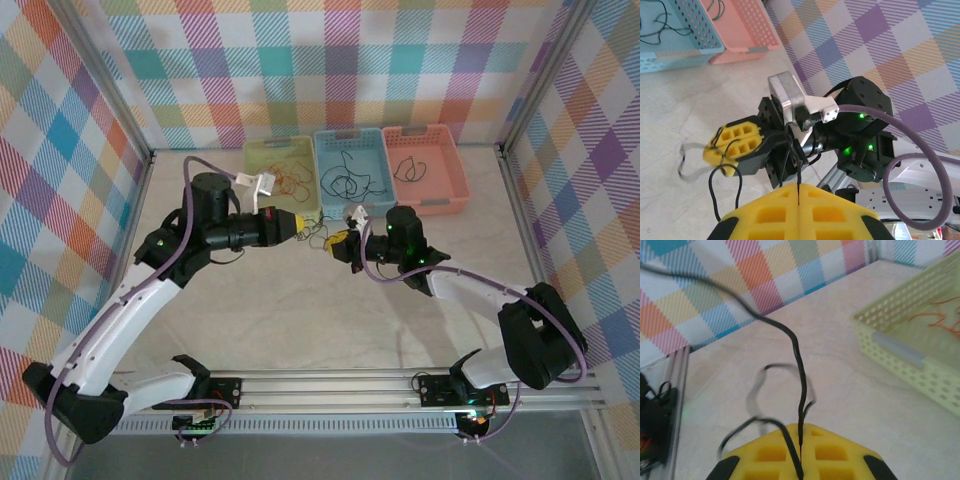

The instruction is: Untangle the cables

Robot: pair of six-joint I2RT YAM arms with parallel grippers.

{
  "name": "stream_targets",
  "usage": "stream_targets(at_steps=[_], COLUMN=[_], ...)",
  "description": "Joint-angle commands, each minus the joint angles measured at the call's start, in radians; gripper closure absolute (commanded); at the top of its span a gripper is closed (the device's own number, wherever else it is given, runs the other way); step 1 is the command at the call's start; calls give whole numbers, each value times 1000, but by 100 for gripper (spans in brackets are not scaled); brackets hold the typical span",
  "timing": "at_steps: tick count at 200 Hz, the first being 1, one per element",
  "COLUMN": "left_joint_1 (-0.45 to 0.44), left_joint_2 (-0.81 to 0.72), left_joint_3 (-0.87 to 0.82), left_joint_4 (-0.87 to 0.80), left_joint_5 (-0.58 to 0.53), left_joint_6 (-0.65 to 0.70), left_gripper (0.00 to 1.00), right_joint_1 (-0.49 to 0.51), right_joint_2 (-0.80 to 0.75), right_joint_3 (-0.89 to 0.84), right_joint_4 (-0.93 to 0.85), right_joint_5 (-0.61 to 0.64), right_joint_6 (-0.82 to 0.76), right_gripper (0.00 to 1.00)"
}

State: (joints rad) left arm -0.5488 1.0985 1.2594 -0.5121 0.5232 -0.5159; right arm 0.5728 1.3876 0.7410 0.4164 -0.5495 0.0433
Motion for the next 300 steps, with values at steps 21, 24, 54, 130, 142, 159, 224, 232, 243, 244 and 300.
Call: stream_targets(at_steps=[21, 24, 54, 130, 142, 159, 224, 232, 243, 244, 300], left_joint_1=[-8, -8, -10, -4, 6, 26, 73, 81, 89, 91, 104], left_joint_2=[-87, -92, -149, 20, 111, 262, 936, 1019, 1152, 1164, 1111], left_joint_3=[-4, -5, -12, 57, 117, 226, 896, 985, 1138, 1153, 1154], left_joint_4=[-48, -49, -70, 8, 20, 48, -75, -107, -168, -175, -263], left_joint_5=[-116, -120, -200, -277, -294, -269, -218, -213, -207, -206, -324], left_joint_6=[8, 6, 14, 59, 72, 68, 90, 86, 92, 94, 205], left_gripper=[100, 100, 100, 100, 100, 100, 100, 99, 72, 69, 17], right_joint_1=[-93, -99, -166, -237, -238, -237, -237, -239, -240, -241, -277], right_joint_2=[-121, -127, -181, -160, -121, -37, 391, 445, 503, 507, 368], right_joint_3=[-41, -46, -57, 20, 84, 198, 699, 764, 841, 847, 741], right_joint_4=[-52, -53, -124, -140, -172, -240, -450, -486, -537, -542, -568], right_joint_5=[146, 158, 358, 300, 317, 352, 403, 414, 445, 448, 551], right_joint_6=[-19, -16, 13, 97, 116, 132, 174, 178, 184, 184, 164], right_gripper=[100, 100, 100, 100, 100, 100, 89, 71, 56, 54, 32])
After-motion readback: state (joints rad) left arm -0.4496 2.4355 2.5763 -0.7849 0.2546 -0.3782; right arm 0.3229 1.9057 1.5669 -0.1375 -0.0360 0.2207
